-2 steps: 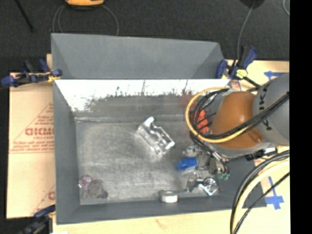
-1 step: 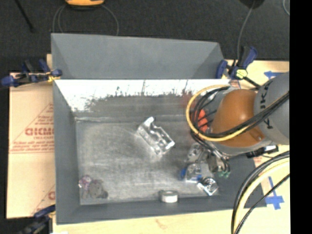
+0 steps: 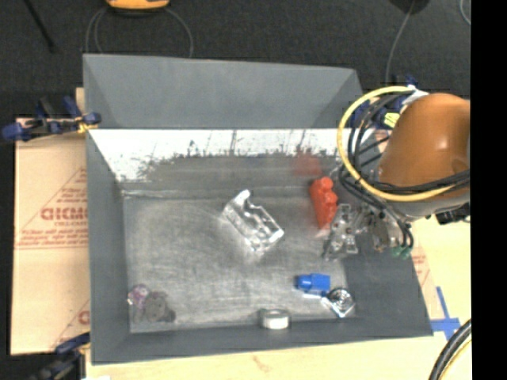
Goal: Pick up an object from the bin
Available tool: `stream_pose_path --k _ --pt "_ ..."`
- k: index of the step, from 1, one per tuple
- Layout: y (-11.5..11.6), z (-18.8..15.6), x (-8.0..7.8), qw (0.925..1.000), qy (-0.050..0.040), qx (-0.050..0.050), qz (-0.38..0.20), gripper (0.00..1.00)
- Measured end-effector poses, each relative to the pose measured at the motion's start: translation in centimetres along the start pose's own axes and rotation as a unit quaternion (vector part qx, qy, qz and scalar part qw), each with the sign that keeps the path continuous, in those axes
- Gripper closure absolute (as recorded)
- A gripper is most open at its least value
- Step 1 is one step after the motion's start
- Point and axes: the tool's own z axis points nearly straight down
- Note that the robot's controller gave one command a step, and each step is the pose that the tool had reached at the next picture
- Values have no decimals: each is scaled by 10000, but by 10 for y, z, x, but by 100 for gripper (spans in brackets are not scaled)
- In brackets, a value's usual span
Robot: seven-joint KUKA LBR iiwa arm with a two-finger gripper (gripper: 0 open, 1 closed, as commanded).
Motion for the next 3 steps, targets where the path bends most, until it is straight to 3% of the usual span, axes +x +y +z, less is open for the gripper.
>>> stream_pose_path --k 1,2,3 --pt "0 5 2 10000 41 -4 -5 0" --pt "-22 143 15 9864 21 -12 -1642 0" --pt "-22 141 14 9863 7 -8 -1652 100"
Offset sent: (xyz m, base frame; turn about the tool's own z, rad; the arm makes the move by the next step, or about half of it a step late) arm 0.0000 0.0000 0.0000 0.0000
